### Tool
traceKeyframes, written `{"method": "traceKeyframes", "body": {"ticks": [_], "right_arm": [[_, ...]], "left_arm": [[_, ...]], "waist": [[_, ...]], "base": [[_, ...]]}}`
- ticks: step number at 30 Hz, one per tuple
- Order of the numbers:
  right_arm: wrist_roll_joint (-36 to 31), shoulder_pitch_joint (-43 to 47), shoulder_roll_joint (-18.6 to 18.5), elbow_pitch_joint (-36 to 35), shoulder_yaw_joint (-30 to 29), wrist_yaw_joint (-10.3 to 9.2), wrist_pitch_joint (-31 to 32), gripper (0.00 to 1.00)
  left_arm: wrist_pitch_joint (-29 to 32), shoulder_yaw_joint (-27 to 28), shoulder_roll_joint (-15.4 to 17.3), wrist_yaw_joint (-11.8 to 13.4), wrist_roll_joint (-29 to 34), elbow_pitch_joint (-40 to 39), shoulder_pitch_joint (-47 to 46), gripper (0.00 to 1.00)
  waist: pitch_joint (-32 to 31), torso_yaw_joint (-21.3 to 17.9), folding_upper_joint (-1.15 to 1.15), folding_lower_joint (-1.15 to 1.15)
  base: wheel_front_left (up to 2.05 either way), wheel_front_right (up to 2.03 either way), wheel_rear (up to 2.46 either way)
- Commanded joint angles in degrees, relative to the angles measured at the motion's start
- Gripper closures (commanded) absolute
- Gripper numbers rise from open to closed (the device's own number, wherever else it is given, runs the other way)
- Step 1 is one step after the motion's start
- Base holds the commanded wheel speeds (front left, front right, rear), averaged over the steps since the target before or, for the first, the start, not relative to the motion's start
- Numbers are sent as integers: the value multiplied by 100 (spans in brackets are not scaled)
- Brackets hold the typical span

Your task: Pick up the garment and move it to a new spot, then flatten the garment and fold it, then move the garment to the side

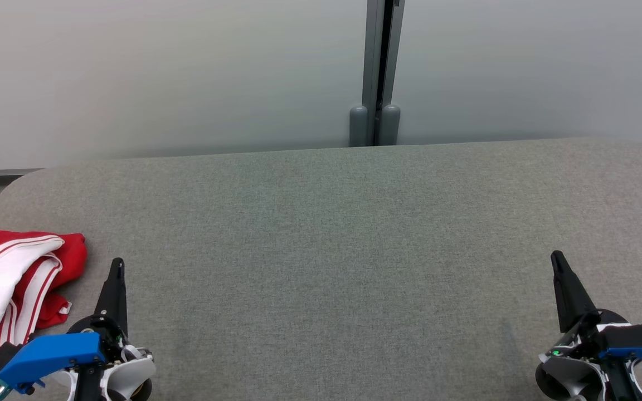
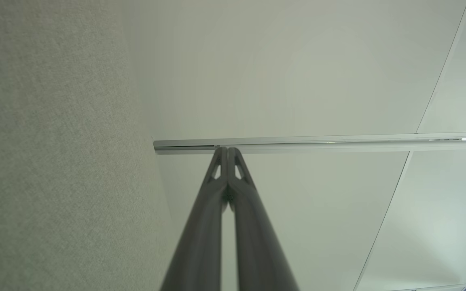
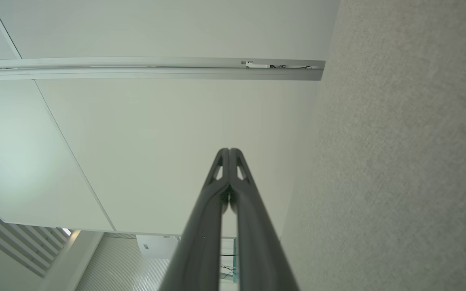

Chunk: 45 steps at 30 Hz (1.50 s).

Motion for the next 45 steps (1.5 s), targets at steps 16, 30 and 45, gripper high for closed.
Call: {"method": "traceKeyframes", "body": {"ticks": [16, 30, 45], "right_arm": [[-14, 40, 36, 147, 21, -1, -15, 0], [-892, -65, -50, 126, 287, 0, -419, 0], [-2963, -176, 11, 279, 230, 1, -826, 0]], "left_arm": [[-15, -2, -13, 0, 5, 146, 132, 0], [-422, -274, 257, -1, 614, 185, 37, 0], [-829, -582, 541, -2, 2671, 375, -44, 0]], "waist": [[2, 0, 0, 0], [46, 0, 0, 0], [113, -15, 0, 0]], "base": [[0, 0, 0], [0, 0, 0], [0, 0, 0]]}}
